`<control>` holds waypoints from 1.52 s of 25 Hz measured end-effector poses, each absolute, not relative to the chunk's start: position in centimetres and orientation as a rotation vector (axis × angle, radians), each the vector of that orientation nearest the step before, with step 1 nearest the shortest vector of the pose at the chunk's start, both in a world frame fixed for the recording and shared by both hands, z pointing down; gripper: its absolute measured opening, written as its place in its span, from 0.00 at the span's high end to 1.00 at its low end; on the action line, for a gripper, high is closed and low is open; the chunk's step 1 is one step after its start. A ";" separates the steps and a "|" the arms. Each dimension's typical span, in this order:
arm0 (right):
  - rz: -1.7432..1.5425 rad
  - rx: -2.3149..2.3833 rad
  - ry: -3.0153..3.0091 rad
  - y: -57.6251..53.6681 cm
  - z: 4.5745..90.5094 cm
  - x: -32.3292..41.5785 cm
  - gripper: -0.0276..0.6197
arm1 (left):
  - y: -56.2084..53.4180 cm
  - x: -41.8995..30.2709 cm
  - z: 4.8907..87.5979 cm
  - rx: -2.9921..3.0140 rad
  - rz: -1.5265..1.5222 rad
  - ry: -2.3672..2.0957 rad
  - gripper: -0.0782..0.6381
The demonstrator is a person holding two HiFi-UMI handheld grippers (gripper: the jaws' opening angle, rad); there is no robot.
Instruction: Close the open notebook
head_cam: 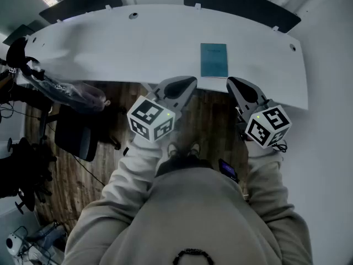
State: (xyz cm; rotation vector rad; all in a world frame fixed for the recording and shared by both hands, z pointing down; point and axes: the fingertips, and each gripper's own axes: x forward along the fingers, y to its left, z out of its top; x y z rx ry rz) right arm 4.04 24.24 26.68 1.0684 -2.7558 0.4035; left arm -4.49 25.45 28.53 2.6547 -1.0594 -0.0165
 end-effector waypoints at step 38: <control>0.555 1.271 -2.838 23.8 27.2 18.2 0.93 | 20.3 5.0 26.8 2.602 -0.011 -1.051 0.89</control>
